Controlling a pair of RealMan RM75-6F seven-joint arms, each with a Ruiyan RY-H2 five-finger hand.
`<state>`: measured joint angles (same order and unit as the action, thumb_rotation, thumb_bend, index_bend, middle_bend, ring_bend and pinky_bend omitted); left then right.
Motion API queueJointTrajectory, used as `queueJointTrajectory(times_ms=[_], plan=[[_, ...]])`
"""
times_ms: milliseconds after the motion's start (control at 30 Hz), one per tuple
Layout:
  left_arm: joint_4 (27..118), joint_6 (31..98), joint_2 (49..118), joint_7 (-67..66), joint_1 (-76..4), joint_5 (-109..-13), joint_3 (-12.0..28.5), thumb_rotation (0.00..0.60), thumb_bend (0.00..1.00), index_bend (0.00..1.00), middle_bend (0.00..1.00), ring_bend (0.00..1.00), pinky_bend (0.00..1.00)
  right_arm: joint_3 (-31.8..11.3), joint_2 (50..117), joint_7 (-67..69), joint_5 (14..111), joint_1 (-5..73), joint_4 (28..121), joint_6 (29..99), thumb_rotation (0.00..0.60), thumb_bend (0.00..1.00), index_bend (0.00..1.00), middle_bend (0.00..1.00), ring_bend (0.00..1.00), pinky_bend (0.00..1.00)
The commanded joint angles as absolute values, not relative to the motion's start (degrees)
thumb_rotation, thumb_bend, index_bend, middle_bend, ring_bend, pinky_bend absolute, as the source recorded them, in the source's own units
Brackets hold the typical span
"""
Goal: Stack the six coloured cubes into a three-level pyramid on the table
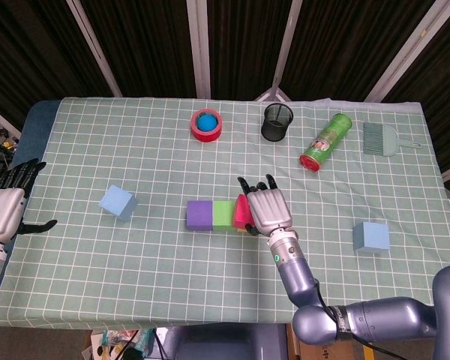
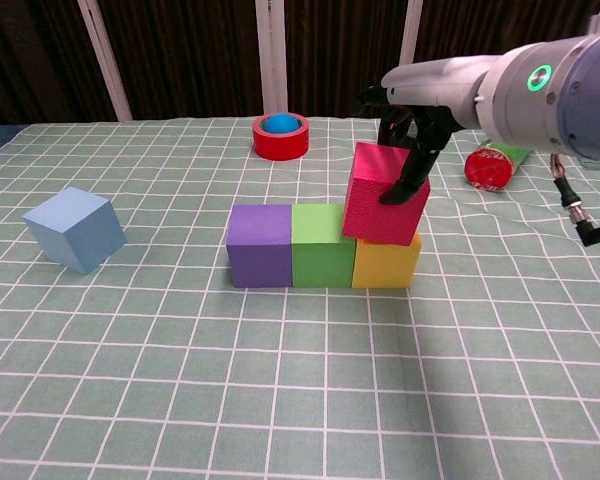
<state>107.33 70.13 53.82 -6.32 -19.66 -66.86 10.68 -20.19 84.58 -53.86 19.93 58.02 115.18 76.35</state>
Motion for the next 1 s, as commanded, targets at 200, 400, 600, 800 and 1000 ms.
queueJointTrajectory(times_ms=[200, 400, 600, 800, 1000], plan=[[107.2, 70.0, 53.7, -5.9, -19.7, -66.6, 10.7, 0.6, 0.1, 0.0, 0.0, 0.0, 0.06, -19.3, 85.5, -53.7, 21.3, 59.6, 113.8, 74.7, 0.6, 0.32, 0.0, 0.38, 0.21, 0.0], [107.1, 70.0, 53.8, -5.5, -19.8, -66.8, 10.6, 0.6, 0.1, 0.0, 0.0, 0.0, 0.06, -18.1, 86.2, -53.3, 23.2, 60.4, 111.9, 74.0, 0.6, 0.32, 0.0, 0.38, 0.21, 0.0], [107.0, 70.0, 53.8, -5.3, -19.8, -66.7, 10.6, 0.6, 0.1, 0.0, 0.0, 0.0, 0.06, -17.9, 86.9, -53.4, 22.9, 61.3, 110.9, 74.0, 0.6, 0.32, 0.0, 0.38, 0.21, 0.0], [107.0, 70.0, 53.9, -5.2, -19.8, -66.9, 10.5, 0.6, 0.1, 0.0, 0.0, 0.0, 0.06, -17.4, 87.1, -52.7, 24.1, 61.8, 110.1, 72.7, 0.6, 0.32, 0.0, 0.38, 0.21, 0.0], [107.0, 70.1, 54.0, -4.8, -19.8, -66.9, 10.5, 0.6, 0.1, 0.0, 0.0, 0.0, 0.06, -16.7, 87.0, -52.4, 25.4, 62.3, 109.2, 71.8, 0.6, 0.32, 0.0, 0.38, 0.21, 0.0]])
